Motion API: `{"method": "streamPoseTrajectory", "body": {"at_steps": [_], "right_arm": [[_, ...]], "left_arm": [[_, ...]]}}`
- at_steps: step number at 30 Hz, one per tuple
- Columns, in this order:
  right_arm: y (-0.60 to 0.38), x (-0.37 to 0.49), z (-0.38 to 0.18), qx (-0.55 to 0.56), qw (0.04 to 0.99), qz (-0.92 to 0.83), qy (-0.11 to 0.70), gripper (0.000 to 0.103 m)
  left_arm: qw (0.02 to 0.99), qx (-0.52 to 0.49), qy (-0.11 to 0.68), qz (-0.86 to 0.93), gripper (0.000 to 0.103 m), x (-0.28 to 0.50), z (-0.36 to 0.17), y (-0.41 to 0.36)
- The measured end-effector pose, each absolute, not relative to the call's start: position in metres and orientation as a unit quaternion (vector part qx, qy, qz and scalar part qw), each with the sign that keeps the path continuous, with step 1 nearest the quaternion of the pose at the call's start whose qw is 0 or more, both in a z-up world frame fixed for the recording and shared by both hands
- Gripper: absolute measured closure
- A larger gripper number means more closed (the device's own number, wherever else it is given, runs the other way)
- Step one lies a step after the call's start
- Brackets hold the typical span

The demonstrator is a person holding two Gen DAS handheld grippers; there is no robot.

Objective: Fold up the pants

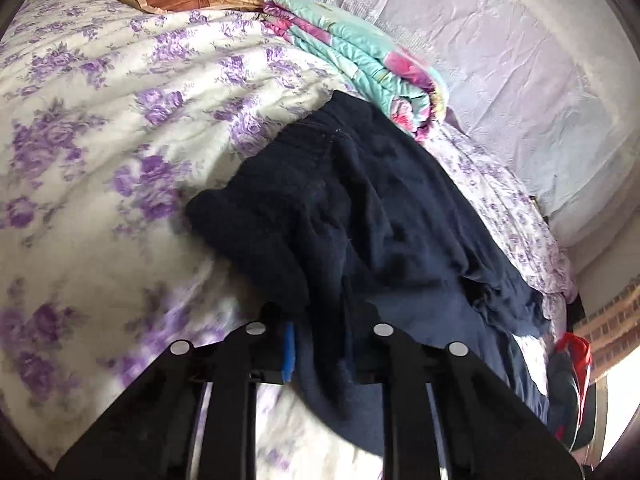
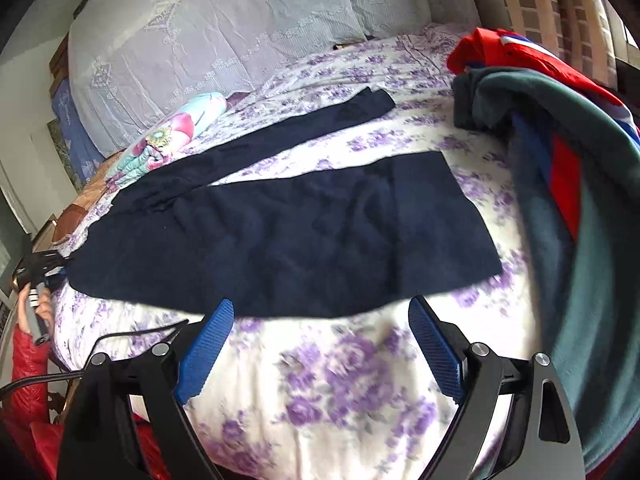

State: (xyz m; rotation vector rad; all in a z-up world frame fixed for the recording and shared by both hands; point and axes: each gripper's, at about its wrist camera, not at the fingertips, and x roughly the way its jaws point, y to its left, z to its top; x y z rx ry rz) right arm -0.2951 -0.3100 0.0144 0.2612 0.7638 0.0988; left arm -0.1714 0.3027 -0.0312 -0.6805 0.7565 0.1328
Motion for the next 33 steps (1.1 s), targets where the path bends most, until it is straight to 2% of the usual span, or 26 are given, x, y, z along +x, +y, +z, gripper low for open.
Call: {"method": "streamPoseTrajectory", "body": {"at_steps": [4, 6, 9, 11, 13, 15, 17, 22, 25, 28, 29, 31, 33], "right_arm": [[-0.317, -0.295, 0.014, 0.140, 0.922, 0.034, 0.360, 0.013], [-0.317, -0.293, 0.021, 0.132, 0.932, 0.027, 0.337, 0.013], [-0.306, -0.277, 0.030, 0.092, 0.940, 0.022, 0.329, 0.013], [-0.295, -0.257, 0.015, 0.038, 0.924, 0.018, 0.380, 0.011], [-0.280, -0.246, -0.007, -0.040, 0.909, 0.009, 0.414, 0.007], [-0.268, -0.246, -0.001, -0.073, 0.910, -0.001, 0.409, 0.007], [-0.260, -0.243, 0.023, -0.050, 0.923, 0.026, 0.381, 0.007], [-0.182, -0.196, 0.067, -0.073, 0.940, 0.119, 0.311, 0.007], [-0.124, -0.157, 0.049, -0.109, 0.920, 0.157, 0.341, 0.007], [-0.080, -0.128, -0.009, -0.190, 0.864, 0.180, 0.429, 0.005], [-0.085, -0.128, -0.006, -0.168, 0.877, 0.181, 0.412, 0.004], [-0.095, -0.118, 0.007, -0.131, 0.869, 0.187, 0.439, 0.004], [-0.100, -0.116, 0.033, -0.101, 0.892, 0.189, 0.398, 0.004]], "left_arm": [[0.879, -0.311, 0.357, 0.052, 0.088, -0.203, -0.020, 0.304], [0.874, -0.297, 0.379, 0.061, 0.084, -0.202, -0.026, 0.305], [0.872, -0.262, 0.402, 0.098, 0.063, -0.197, -0.030, 0.303], [0.889, -0.199, 0.390, 0.135, 0.039, -0.205, -0.018, 0.292], [0.906, -0.119, 0.359, 0.190, 0.022, -0.221, -0.002, 0.281], [0.915, -0.072, 0.326, 0.227, 0.021, -0.235, 0.014, 0.274], [0.922, -0.070, 0.318, 0.208, 0.019, -0.236, 0.025, 0.268], [0.940, -0.041, 0.315, 0.122, 0.010, -0.188, 0.033, 0.215], [0.929, 0.023, 0.351, 0.112, 0.009, -0.146, 0.006, 0.181], [0.890, 0.033, 0.444, 0.102, 0.007, -0.108, -0.043, 0.179], [0.891, 0.005, 0.445, 0.093, 0.007, -0.109, -0.039, 0.185], [0.897, -0.031, 0.432, 0.086, 0.007, -0.112, -0.021, 0.195], [0.908, -0.054, 0.406, 0.089, 0.007, -0.114, -0.003, 0.202]]}}
